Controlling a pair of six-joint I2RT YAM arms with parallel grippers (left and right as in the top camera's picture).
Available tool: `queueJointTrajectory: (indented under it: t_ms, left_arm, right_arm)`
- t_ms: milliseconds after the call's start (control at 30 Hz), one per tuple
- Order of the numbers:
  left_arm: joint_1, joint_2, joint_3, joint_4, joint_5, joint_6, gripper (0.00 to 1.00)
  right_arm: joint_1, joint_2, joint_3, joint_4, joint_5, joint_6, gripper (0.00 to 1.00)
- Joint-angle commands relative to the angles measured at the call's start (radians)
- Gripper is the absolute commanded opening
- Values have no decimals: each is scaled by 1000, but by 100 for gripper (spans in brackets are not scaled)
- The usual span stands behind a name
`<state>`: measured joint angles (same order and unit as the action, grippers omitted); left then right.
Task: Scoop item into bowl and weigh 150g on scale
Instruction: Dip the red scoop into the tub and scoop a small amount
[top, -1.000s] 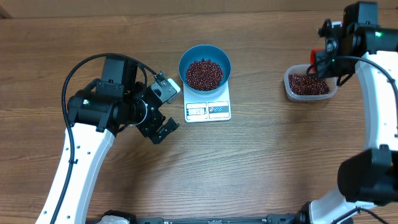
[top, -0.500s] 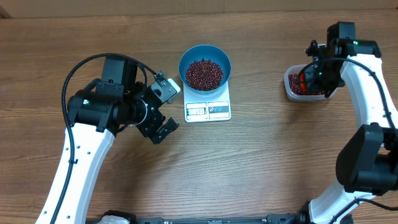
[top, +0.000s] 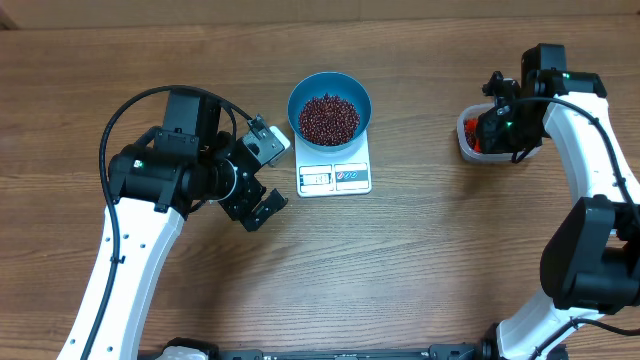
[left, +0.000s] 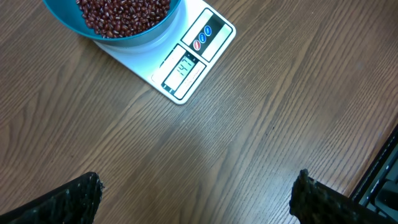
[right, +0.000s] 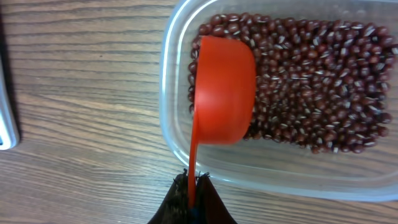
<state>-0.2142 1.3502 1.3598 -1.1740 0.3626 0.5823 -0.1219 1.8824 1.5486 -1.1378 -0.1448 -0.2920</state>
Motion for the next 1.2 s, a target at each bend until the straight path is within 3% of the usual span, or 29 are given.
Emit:
queueJointTrajectory:
  t_ms: [0, 667, 800, 1167]
  left_arm:
    - [5, -15, -3, 3, -1, -6, 100]
    - [5, -15, -3, 3, -1, -6, 100]
    - [5, -15, -3, 3, -1, -6, 100]
    - [5, -15, -3, 3, -1, -6, 100]
  right_arm:
    - [-1, -3, 0, 2, -45, 6, 4]
    - [-315, -3, 0, -39, -423, 22, 4]
    - [-366, -3, 0, -81, -546, -56, 4]
    - [-325, -24, 43, -181, -643, -83, 4]
